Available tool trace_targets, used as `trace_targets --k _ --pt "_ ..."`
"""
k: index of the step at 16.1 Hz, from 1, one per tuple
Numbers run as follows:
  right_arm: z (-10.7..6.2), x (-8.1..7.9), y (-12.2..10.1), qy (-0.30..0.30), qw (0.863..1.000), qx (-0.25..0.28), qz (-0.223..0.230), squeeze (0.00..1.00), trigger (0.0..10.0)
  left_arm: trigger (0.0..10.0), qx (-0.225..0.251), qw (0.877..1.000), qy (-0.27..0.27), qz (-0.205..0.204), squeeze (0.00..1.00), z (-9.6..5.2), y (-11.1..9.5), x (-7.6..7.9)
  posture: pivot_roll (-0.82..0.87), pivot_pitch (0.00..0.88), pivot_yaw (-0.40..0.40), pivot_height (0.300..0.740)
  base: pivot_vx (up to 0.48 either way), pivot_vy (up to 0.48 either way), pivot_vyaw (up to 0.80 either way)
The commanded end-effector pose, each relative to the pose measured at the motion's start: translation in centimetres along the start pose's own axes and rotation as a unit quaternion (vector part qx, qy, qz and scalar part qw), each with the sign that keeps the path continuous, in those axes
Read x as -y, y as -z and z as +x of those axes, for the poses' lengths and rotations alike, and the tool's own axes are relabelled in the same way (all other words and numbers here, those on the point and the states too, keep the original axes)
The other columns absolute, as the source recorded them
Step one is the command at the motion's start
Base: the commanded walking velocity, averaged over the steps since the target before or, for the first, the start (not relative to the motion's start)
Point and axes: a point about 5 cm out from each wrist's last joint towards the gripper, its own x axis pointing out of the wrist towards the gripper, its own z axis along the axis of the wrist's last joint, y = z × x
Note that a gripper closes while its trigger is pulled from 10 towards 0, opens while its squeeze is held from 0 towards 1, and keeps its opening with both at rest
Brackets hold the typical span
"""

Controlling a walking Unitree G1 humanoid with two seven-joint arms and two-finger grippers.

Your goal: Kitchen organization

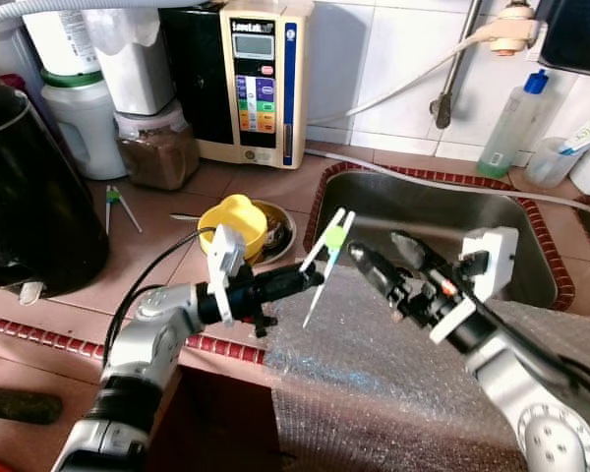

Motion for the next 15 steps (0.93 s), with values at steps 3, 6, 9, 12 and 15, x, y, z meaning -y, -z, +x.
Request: trace_targets --k 3,6,9,12,15 --pt "0.5 0.3 0.2 0.006 0.999 -0.007 0.038 0.00 10.0 0.0 0.002 1.000 0.020 0.017 0.00 0.4 -0.6 0.9 0.01 0.000 0.009 0.740 0.000 0.000 0.00" --pt "1.8 0.6 0.4 -0.005 0.998 -0.012 0.064 0.00 10.0 0.0 -0.004 0.999 0.032 0.019 0.00 0.8 -0.4 1.4 0.00 0.000 0.012 0.740 0.000 0.000 0.00" --pt "3.1 0.9 0.6 -0.022 0.995 -0.028 0.092 0.00 8.8 0.0 -0.007 0.999 0.040 0.022 0.00 1.5 -0.4 1.7 0.00 0.000 0.006 0.740 0.000 0.000 0.00" --pt "3.9 1.0 1.3 -0.042 0.991 -0.047 0.120 0.00 0.0 0.0 -0.009 0.998 0.049 0.023 0.00 2.2 -0.2 2.2 0.00 0.000 0.002 0.740 0.000 0.000 0.00" --pt "4.1 0.7 2.3 -0.055 0.987 -0.075 0.129 0.00 0.0 0.0 -0.008 0.998 0.051 0.025 0.00 2.4 -0.1 2.3 0.00 0.000 -0.004 0.740 0.000 0.000 0.00"
